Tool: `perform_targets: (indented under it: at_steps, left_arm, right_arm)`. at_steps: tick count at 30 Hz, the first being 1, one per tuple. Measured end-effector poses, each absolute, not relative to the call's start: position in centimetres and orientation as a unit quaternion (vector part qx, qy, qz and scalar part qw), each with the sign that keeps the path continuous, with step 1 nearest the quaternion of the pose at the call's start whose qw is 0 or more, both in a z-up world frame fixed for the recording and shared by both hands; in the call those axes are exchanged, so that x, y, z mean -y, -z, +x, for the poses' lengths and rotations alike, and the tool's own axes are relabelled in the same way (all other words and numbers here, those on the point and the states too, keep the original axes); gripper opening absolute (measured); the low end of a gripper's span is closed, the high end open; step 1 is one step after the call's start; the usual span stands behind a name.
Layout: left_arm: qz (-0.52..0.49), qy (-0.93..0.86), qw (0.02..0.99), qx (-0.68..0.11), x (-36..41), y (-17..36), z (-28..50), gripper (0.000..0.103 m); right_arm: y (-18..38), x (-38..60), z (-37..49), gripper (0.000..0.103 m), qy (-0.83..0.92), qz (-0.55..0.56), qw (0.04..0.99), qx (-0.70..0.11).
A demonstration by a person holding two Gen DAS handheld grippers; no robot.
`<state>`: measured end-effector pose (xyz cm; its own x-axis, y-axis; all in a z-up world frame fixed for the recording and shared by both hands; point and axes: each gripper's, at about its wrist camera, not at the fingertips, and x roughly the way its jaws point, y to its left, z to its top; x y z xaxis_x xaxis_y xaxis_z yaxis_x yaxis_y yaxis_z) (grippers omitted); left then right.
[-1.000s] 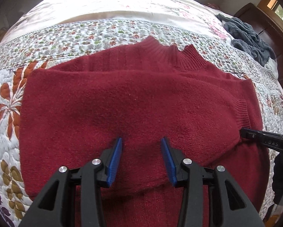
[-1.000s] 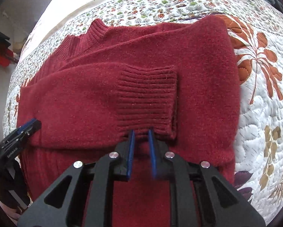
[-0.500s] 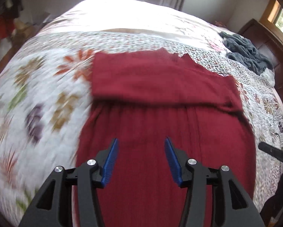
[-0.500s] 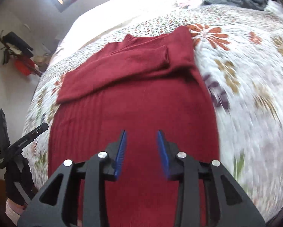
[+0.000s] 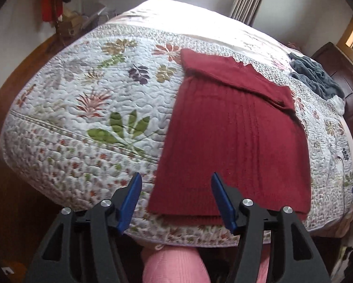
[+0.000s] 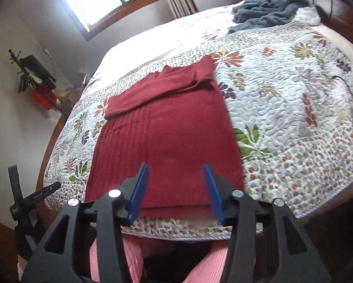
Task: Fold small clothes
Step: 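Release the sleeve and lift both tools away from the sweater, then grasp the red sweater hem with both grippers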
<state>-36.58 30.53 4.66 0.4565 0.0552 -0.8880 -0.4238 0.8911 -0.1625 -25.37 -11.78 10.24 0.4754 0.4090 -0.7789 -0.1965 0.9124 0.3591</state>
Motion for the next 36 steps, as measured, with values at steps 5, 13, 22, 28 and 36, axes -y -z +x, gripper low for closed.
perform_targets:
  at_steps: [5,13,22,28,36]
  left_arm:
    - [-0.194,-0.147,0.827,-0.506,-31.4,-4.0,-37.5,0.063]
    - [-0.185,-0.139,0.819,-0.525,-31.4,-1.6,-37.2,0.064]
    - [-0.21,-0.134,0.79,-0.56,-33.3,3.2,-37.1,0.065]
    - [-0.232,-0.118,0.771,-0.581,-33.6,6.2,-36.0,0.065]
    - [-0.252,-0.109,0.762,-0.586,-33.7,8.1,-34.4,0.065]
  right_arm:
    - [-9.9,13.5,-27.3,0.053,-0.164,0.119,0.855,-0.477]
    - [-6.9,14.7,-27.8,0.057,-0.159,0.099,0.845,-0.5]
    - [0.6,15.8,-25.7,0.057,-0.142,0.113,0.8,-0.572]
    - [4.7,17.7,-23.8,0.057,-0.138,0.165,0.768,-0.603]
    - [8.6,18.2,-21.6,0.054,-0.133,0.214,0.737,-0.627]
